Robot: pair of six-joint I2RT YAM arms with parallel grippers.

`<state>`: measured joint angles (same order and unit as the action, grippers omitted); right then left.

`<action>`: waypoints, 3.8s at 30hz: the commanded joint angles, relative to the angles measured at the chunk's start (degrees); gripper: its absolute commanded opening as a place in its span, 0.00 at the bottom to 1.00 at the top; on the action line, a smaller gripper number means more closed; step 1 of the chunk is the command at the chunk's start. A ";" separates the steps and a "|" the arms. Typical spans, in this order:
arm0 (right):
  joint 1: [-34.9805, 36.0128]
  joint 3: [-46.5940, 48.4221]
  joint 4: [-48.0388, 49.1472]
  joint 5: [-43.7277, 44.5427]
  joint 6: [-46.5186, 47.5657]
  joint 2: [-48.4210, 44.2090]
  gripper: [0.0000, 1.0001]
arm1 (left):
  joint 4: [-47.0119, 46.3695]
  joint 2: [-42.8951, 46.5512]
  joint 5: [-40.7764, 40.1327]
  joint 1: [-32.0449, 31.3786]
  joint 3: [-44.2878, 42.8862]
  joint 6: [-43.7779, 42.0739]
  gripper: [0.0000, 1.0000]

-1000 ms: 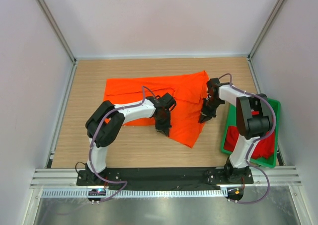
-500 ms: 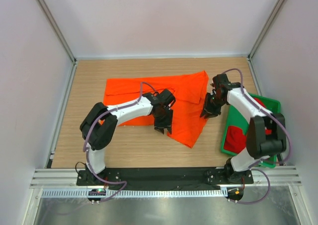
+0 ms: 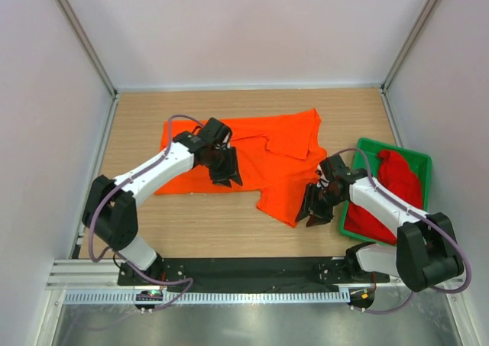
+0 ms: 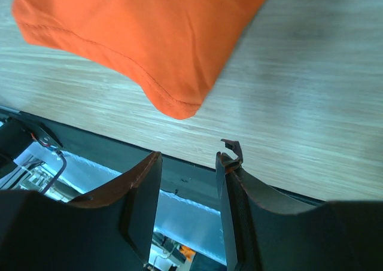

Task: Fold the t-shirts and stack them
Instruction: Fold the tshirt

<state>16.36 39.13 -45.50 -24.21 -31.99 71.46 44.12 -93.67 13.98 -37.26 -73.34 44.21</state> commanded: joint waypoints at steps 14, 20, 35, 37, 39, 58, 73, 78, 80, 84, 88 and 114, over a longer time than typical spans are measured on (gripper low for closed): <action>3.77 -4.95 12.35 0.30 -10.37 1.75 0.49 | 5.72 15.53 -2.82 15.88 7.86 -6.06 0.37; 4.21 -5.74 12.54 1.61 -13.27 3.42 0.45 | 5.45 19.22 -0.71 21.43 10.58 -7.64 0.36; 5.44 -5.74 14.03 4.52 -13.89 8.96 0.47 | 5.19 20.89 1.32 28.64 11.90 -9.49 0.36; 5.44 -5.21 13.16 5.48 -13.54 9.83 0.45 | 5.36 21.07 1.31 28.90 11.99 -9.75 0.36; 5.52 -4.95 12.80 6.36 -13.10 10.19 0.44 | 5.63 21.07 0.96 29.61 12.08 -9.93 0.36; 5.52 -6.88 6.49 8.04 -8.27 4.14 0.01 | 3.88 23.18 0.17 47.79 20.85 -2.81 0.52; 5.52 -6.00 3.75 5.31 -4.14 1.22 0.01 | -6.41 10.88 -2.19 53.51 24.30 3.17 0.45; 5.44 -5.74 3.66 5.66 -4.22 0.35 0.01 | -7.46 8.16 -3.96 53.87 24.39 3.08 0.48; 5.35 -5.65 3.57 5.75 -4.31 0.35 0.01 | -7.73 7.19 -4.66 54.22 24.39 2.55 0.49; 5.44 -5.39 3.04 6.01 -4.49 0.26 0.01 | -10.18 3.77 -3.34 55.01 24.21 1.68 0.49; 5.35 -5.30 2.78 6.45 -4.57 0.08 0.01 | -10.46 0.86 -3.25 55.27 23.42 0.36 0.48; 5.35 -9.33 -1.88 5.23 -12.04 -13.19 0.01 | -4.57 13.42 -5.89 55.80 32.38 -1.14 0.00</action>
<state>21.63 30.94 -46.50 -17.26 -40.97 60.20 38.26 -82.87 10.02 18.13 -41.82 42.96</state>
